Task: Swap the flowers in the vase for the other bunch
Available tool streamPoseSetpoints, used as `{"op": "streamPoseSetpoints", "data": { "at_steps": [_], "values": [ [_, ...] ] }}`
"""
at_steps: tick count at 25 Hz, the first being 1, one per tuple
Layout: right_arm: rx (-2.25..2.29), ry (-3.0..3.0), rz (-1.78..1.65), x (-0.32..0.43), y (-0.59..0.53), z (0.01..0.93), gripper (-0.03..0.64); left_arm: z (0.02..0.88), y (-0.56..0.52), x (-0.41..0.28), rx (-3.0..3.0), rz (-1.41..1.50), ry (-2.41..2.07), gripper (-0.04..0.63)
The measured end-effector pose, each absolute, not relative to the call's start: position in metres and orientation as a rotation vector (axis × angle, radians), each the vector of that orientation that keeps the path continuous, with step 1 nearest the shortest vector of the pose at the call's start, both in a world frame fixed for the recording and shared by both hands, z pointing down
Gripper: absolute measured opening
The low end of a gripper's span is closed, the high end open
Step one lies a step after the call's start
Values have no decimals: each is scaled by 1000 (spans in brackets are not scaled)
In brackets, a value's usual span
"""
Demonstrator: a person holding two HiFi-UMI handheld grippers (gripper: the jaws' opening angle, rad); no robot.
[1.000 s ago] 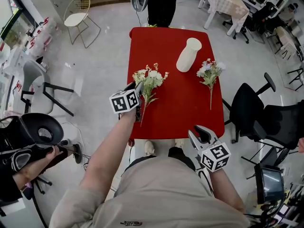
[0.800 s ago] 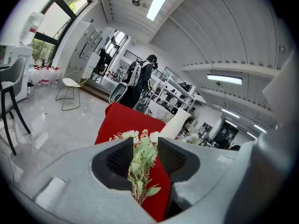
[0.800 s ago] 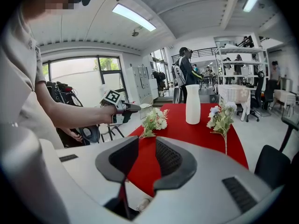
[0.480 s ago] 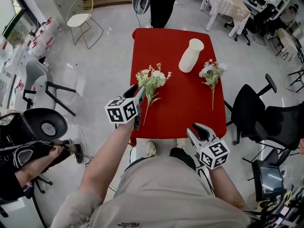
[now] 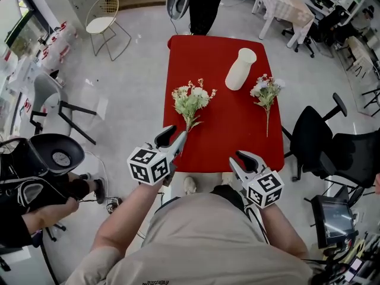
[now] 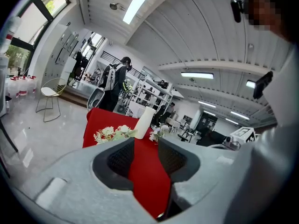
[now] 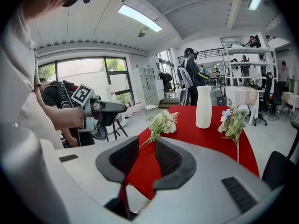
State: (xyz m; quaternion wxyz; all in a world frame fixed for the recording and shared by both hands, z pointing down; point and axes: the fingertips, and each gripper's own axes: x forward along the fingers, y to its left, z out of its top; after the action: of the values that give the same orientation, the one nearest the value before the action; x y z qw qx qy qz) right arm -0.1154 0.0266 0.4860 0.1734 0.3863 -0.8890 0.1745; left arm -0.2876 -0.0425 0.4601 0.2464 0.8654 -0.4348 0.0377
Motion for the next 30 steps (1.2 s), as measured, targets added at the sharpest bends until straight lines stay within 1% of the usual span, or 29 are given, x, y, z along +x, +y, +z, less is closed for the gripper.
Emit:
{"op": "streamPoseSetpoints", "data": {
  "at_steps": [6, 14, 25, 30],
  "values": [
    [1081, -2535, 485, -120, 24, 485, 117, 466, 0, -280, 2389, 171, -1146, 150],
    [1068, -2531, 494, -122, 20, 487, 117, 477, 16, -278, 2377, 212, -1128, 149],
    [1070, -2528, 504, -105, 12, 485, 117, 473, 3, -261, 2388, 213, -1107, 150],
    [1063, -2529, 506, -86, -4, 488, 117, 467, -15, -234, 2400, 200, -1086, 152]
  ]
}}
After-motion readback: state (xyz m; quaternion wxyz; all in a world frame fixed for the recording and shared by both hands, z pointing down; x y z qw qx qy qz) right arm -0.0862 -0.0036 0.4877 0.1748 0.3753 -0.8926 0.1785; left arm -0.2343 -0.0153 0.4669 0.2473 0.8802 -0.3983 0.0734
